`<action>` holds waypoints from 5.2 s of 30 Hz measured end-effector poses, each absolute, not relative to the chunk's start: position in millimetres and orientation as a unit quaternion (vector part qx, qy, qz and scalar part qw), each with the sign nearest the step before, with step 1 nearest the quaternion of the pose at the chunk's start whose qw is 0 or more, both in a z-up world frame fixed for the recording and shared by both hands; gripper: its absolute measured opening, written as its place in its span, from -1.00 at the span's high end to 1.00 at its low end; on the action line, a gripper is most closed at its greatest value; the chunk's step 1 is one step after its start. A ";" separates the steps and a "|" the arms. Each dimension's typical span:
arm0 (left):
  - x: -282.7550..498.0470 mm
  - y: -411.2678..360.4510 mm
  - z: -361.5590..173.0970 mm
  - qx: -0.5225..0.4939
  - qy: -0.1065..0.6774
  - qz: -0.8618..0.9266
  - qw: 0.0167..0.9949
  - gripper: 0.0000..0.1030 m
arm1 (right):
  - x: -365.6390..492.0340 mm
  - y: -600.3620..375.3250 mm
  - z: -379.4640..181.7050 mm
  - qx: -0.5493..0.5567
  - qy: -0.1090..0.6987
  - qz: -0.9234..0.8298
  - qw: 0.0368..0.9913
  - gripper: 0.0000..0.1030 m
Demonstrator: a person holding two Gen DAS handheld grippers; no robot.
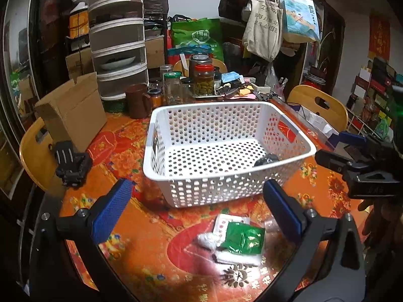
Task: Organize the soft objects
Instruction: 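Withdraw both tools from the basket back toward the remaining items, then grasp the white ribbed ball with the left tool while the right tool grasps the clear bag, then carry the ball and clear bag into the basket and release both, then withdraw both tools from the basket toward the white towel and green packet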
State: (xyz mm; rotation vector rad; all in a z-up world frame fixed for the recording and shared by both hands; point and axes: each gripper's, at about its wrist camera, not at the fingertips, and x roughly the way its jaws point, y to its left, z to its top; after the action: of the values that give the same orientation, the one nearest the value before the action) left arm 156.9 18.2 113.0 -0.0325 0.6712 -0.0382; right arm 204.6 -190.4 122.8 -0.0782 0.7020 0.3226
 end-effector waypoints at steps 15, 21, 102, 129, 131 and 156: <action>117.7 20.3 12.0 -0.047 0.376 -0.021 0.925 -1.00 | 165.5 -192.3 44.7 -0.024 0.385 0.187 0.903 -1.00; 105.6 3.9 -28.0 -0.041 0.400 -0.046 0.915 -1.00 | 158.3 -195.6 7.4 -0.010 0.414 0.189 0.890 -1.00; 205.7 46.5 145.0 -0.016 0.309 -0.035 0.950 0.18 | 222.8 -177.9 143.9 -0.077 0.329 0.182 0.923 0.12; 360.7 27.4 42.2 -0.007 0.463 -0.009 0.887 0.18 | 345.7 -139.9 49.3 -0.108 0.471 0.129 0.866 0.12; 362.0 27.3 38.2 -0.004 0.465 -0.009 0.885 0.18 | 345.1 -136.6 46.4 -0.123 0.467 0.121 0.867 0.12; 342.3 30.3 65.5 -0.010 0.418 -0.022 0.908 -0.65 | 341.9 -133.5 64.2 -0.130 0.439 0.106 0.883 -0.54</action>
State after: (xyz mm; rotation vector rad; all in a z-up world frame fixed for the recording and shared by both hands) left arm 342.3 30.3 65.5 -0.0202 0.8630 -0.0460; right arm 341.9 -133.5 64.2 -0.2710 0.9146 0.2215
